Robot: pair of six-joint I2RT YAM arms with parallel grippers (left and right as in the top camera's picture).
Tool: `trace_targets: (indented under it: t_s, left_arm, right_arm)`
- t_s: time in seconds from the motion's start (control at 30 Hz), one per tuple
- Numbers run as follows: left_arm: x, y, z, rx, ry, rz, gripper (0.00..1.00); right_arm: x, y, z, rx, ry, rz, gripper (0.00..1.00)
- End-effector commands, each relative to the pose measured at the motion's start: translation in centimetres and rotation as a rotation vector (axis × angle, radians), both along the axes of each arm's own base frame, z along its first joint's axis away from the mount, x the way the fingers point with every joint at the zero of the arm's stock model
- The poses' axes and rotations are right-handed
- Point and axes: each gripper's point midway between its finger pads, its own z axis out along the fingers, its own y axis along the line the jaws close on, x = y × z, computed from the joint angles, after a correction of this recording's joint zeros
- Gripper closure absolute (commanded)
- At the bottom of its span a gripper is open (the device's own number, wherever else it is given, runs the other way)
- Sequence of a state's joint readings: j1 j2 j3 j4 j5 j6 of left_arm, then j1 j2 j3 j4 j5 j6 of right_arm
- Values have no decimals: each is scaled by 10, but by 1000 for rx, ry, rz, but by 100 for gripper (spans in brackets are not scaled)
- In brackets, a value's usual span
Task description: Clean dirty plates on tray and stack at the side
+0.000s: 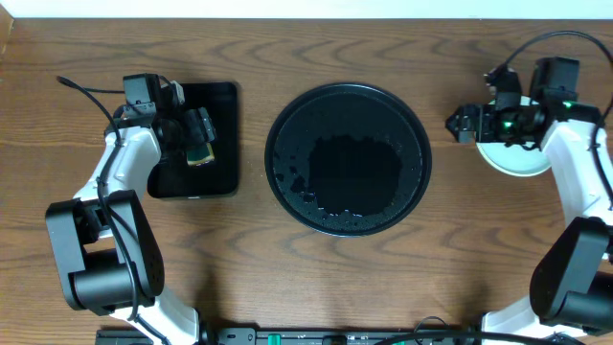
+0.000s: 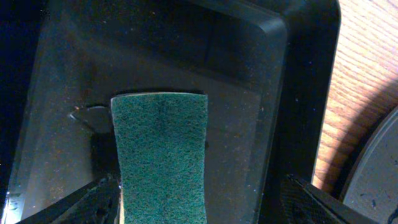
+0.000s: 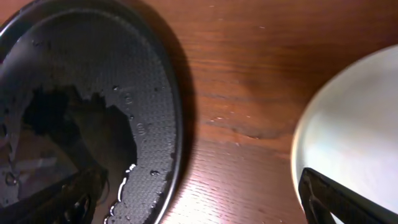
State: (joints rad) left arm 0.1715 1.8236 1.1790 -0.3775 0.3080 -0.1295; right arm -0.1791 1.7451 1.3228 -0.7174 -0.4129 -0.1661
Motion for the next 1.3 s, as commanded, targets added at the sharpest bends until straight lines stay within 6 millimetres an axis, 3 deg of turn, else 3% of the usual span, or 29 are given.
trace_targets:
  t_s: [0.0,0.6,0.7,0.83,0.97,1.13,1.27]
  left_arm:
    - [2,2,4,12,-13,-3,17]
    - [2,2,4,12,-13,-3,17]
    - [2,2,4,12,-13,-3,17]
    - [2,2,4,12,-13,-3,17]
    - [2,2,4,12,-12,-3,17]
    - [2,2,4,12,-12,-3,17]
    - [2,2,4,12,-13,-3,17]
  right_arm:
    - [1,15,-1,-6,-6,58,1]
    - [0,24,-1,-12,-6,79,1]
    - [-1,25,14,-18,-39,82,1]
    - [-7,27,59,-36,-150,84,1]
    - [-28,30,137,-68,-355,83,1]
    - [-84,38,235,-111,-644,85,1]
    - [-140,61,289,-126,-837,133,1]
